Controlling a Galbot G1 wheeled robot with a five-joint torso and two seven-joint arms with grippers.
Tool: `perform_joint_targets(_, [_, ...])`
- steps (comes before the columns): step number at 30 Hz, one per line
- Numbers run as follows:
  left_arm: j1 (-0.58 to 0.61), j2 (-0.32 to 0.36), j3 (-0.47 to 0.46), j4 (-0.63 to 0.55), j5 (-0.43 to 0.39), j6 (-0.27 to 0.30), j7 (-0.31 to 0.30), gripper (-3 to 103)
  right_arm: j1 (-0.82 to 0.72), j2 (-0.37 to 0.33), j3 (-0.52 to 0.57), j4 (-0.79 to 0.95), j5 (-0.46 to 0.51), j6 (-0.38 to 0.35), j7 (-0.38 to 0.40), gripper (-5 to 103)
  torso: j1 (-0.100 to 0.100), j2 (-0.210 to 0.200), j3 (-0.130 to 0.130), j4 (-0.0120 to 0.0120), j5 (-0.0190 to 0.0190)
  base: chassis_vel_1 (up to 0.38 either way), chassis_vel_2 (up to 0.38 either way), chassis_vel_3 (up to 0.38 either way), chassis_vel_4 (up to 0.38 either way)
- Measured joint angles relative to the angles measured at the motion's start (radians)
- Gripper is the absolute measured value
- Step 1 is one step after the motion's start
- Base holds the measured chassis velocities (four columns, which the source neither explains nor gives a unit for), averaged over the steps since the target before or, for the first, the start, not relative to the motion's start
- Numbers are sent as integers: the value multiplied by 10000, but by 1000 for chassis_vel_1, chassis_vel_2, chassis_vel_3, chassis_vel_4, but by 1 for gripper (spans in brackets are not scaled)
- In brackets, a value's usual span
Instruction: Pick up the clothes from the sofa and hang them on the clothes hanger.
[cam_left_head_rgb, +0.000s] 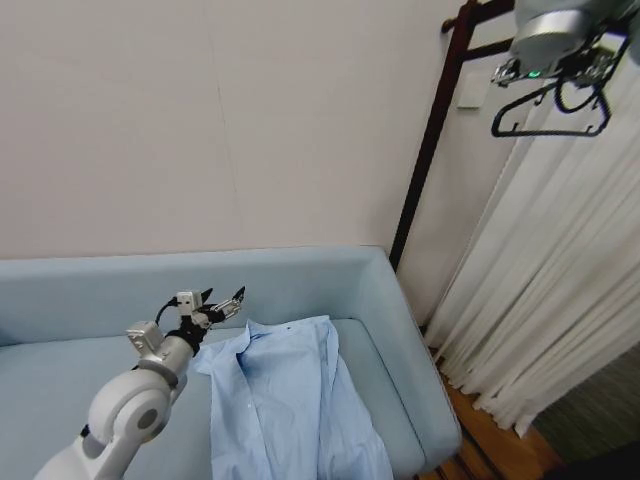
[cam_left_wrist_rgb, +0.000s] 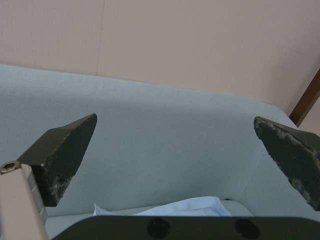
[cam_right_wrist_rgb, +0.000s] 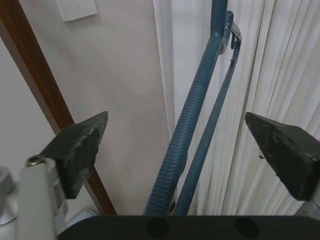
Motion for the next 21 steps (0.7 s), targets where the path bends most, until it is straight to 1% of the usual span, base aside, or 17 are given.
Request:
perform_joint_targets(2, [13,-2,-4,19,7,-23,3,100,-59,-69,-4,30,-51,79,0,79,0,0,0,0,2,0,0,0,0])
perform_joint_targets(3, [13,-2,-4,19,7,-23,3,100,-59,-69,-4,30,-51,79,0,79,0,0,0,0,2,0,0,0,0])
perform_joint_targets(5, [43,-5,-39,43,9,-41,10,100,-64,-110,-36,100,-80,104,-1,68,1,0,0,0,2,0,0,0,0])
perform_joint_targets(6, [51,-12,-59,66,10,-58,16,100,-64,-124,-44,159,-80,111,-1,68,0,0,0,-1,1,0,0,0,0])
perform_joint_targets(7, [52,-15,-73,93,13,-78,18,100,-63,-138,-54,247,-77,135,-3,63,0,0,0,0,0,0,0,0,0])
perform_joint_targets(8, [52,-15,-73,93,13,-78,18,100,-63,-138,-54,247,-77,135,-3,63,0,0,0,0,0,0,0,0,0])
perform_joint_targets(11, [49,23,-89,119,17,-100,23,100,-97,-195,-48,453,-72,234,-4,47,1,0,0,2,-2,0,0,0,0])
perform_joint_targets(12, [49,23,-89,119,17,-100,23,100,-97,-195,-48,453,-72,234,-4,47,1,0,0,2,-2,0,0,0,0])
perform_joint_targets(14, [33,60,-93,116,17,-101,25,100,-100,-262,-47,559,-78,264,-4,36,1,0,0,1,0,0,0,0,0])
perform_joint_targets(15, [25,70,-93,107,17,-102,26,100,-91,-300,-54,604,-78,277,-4,36,1,0,0,0,0,0,0,0,0])
perform_joint_targets(16, [22,82,-93,94,17,-102,28,100,-69,-339,-70,644,-78,285,-4,30,0,0,0,0,0,0,0,0,0])
perform_joint_targets(17, [22,82,-93,94,17,-102,28,100,-69,-339,-70,644,-78,285,-4,30,0,0,0,0,0,0,0,0,0])
perform_joint_targets(19, [19,122,-95,81,16,-104,29,100,10,-444,-129,728,-80,291,-3,20,0,1,0,0,0,0,0,0,0])
perform_joint_targets(20, [19,122,-95,81,16,-104,29,100,10,-444,-129,728,-80,291,-3,20,0,1,0,0,0,0,0,0,0])
perform_joint_targets(21, [8,151,-95,75,13,-105,29,100,52,-487,-160,772,-80,292,-3,14,0,0,0,-1,1,0,0,0,0])
